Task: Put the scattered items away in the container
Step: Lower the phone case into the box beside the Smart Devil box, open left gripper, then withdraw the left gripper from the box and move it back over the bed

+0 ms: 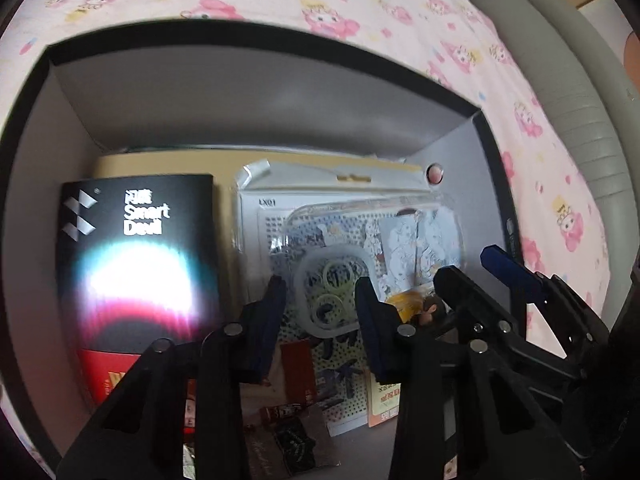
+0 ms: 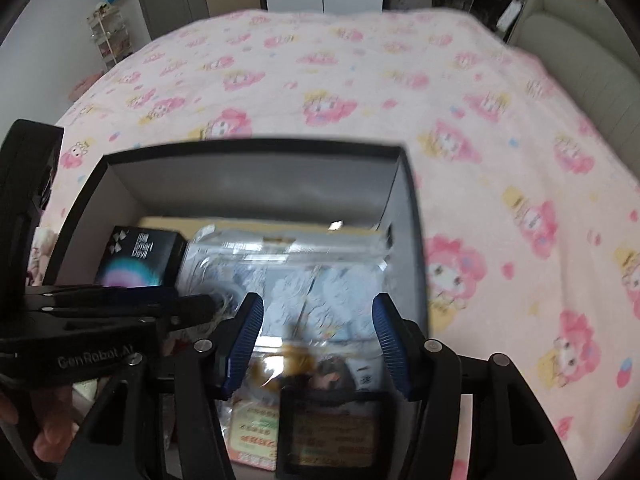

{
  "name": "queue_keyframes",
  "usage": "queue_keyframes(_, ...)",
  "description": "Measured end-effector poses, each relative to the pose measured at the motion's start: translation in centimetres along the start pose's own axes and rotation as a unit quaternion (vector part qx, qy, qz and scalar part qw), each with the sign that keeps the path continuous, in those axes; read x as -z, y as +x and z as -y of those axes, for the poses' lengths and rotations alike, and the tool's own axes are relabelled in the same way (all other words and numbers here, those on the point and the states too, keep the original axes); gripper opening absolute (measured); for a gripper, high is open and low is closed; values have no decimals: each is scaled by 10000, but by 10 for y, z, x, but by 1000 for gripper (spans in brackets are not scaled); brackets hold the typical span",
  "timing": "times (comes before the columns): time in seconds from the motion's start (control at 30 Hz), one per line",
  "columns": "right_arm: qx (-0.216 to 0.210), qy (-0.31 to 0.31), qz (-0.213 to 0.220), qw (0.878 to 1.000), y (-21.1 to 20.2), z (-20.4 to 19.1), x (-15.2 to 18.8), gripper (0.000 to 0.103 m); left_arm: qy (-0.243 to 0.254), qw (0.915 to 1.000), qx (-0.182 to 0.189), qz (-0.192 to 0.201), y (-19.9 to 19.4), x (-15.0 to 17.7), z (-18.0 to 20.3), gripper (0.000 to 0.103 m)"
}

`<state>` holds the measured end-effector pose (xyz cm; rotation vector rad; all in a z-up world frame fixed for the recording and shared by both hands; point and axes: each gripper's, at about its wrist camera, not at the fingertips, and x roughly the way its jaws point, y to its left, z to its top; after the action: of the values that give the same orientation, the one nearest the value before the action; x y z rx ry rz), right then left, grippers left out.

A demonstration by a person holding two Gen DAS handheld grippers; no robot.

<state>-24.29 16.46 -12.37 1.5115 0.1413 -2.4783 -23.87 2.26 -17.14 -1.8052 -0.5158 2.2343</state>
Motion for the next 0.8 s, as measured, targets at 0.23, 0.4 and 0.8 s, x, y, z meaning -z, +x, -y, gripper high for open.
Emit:
queue_keyframes(0.23, -598, 462, -300, 9967, 4, 13, 3, 51, 11, 10000, 0, -3, -1, 2, 1, 39)
queue_keyframes(0.4, -498, 490, -166, 9974, -3, 9, 7, 51, 348, 9966, -371, 649, -34, 16, 18, 39)
queue_keyframes(0.8, -389, 863, 610, 9936, -85, -9, 48, 54, 1120, 9818, -283, 1505, -120, 78, 47, 51)
